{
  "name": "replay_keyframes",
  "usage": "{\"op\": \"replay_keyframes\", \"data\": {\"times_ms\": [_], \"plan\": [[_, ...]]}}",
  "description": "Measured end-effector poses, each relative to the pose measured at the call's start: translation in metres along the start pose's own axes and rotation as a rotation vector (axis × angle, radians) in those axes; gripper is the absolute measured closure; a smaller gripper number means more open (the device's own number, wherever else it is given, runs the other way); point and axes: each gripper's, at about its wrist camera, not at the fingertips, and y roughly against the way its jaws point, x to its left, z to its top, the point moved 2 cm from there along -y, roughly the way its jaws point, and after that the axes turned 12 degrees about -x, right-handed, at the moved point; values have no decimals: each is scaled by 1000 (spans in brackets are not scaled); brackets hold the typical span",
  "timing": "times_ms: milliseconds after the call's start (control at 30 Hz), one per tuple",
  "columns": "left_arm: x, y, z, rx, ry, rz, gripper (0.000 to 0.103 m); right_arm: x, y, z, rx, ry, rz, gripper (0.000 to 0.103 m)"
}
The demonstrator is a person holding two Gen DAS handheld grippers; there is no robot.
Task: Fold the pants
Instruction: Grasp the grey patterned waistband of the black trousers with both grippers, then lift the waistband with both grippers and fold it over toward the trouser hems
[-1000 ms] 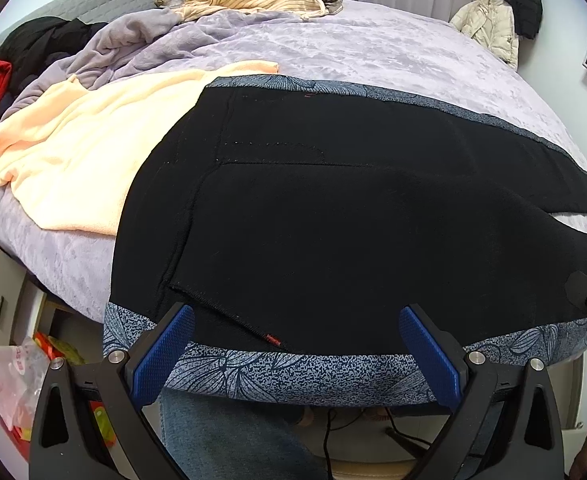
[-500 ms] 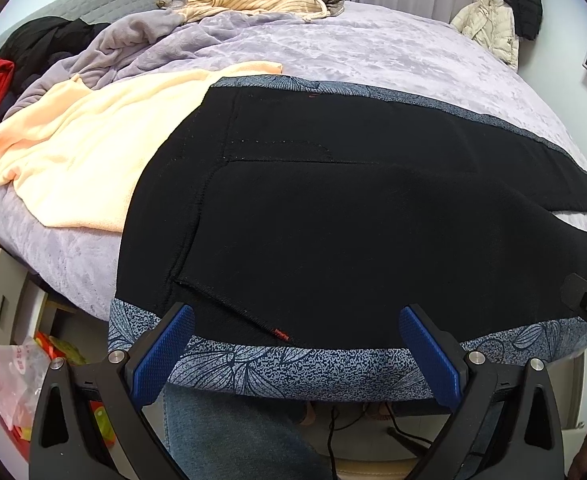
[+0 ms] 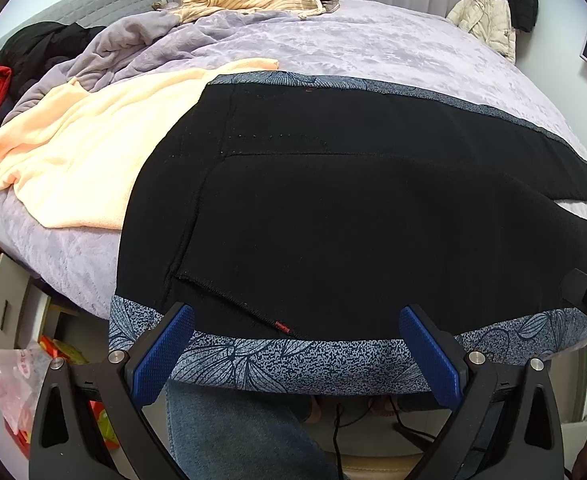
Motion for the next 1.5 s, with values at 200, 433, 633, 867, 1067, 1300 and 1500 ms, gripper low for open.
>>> {"op": "replay_keyframes", "data": {"times_ms": [200,433,633,867,1067,1300,1500], "plan": [[2,1,-3,1,4,3,0,-3,0,-2,0,-12,7,0],[4,4,-7,-16,15,-33,0,-9,-1,-6,4,-80,130,0],[16,11,-15,-61,62,-219,0,-27,-7,-24,41,-255,452,25],[28,15,-43,-26,89,-372,0,-46,-44,-82,266,-322,559,39],[33,8,-58,27,174,-427,0,-50,-53,-83,186,-402,650,39],[55,-15,-67,106,328,-464,0,-42,-69,-76,175,-451,729,37],[61,-6,-64,54,381,-522,0,-22,-40,-48,81,-477,918,37]]}}
